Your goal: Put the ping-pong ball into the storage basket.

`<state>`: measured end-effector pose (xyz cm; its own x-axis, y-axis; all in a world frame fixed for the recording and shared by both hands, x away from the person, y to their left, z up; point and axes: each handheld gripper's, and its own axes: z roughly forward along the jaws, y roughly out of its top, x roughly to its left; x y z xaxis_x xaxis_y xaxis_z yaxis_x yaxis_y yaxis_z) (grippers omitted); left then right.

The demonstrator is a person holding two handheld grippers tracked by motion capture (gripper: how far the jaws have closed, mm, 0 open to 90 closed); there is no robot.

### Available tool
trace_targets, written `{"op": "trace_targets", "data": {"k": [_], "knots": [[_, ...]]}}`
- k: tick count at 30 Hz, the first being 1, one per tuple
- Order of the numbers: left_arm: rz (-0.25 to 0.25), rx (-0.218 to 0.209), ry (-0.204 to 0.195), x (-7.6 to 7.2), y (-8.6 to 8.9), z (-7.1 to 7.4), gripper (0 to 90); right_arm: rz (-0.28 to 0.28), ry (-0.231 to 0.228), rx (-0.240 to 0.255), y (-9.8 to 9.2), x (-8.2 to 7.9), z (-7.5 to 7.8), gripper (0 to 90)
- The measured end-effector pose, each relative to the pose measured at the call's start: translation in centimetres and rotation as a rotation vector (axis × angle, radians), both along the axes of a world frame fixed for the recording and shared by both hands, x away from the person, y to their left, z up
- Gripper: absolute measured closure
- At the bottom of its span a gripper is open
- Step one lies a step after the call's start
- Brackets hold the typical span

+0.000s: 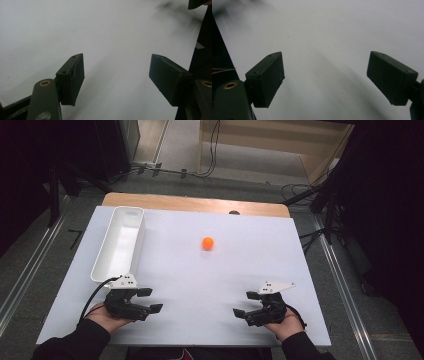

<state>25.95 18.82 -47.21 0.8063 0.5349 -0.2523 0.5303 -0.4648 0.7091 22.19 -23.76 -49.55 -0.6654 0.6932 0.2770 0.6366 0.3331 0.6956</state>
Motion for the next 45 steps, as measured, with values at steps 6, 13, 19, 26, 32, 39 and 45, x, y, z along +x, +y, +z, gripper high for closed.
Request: {"op": "trace_targets", "data": {"k": [6, 13, 19, 26, 32, 39, 45], "knots": [[0.001, -0.001, 0.002, 0.0, 0.0, 0.0, 28.8, -0.003, 0.006, -0.004, 0.0, 0.0, 0.0, 13.1], [0.001, 0.001, 0.002, 0.0, 0.0, 0.0, 28.8, 0.0, 0.008, -0.007, 0.1, 0.0, 0.0, 13.1], [-0.001, 0.004, 0.003, 0.0, 0.0, 0.0, 28.8, 0.003, 0.01, -0.012, 0.1, 0.0, -0.1, 13.1], [0.004, -0.001, 0.005, 0.1, -0.1, 0.0, 28.8, 0.003, 0.009, -0.012, 0.1, 0.0, -0.1, 13.1], [0.005, -0.002, 0.002, 0.1, -0.5, 0.2, 28.8, 0.007, 0.003, -0.015, 0.1, 0.0, -0.1, 13.1], [0.004, -0.016, -0.005, 0.3, -1.4, 0.6, 25.6, 0.006, 0.002, -0.019, 0.1, 0.0, -0.1, 13.1], [-0.004, -0.014, -0.005, 0.4, -2.3, 0.6, 20.4, 0.0, 0.002, -0.022, 0.1, 0.0, -0.2, 13.1]]}}
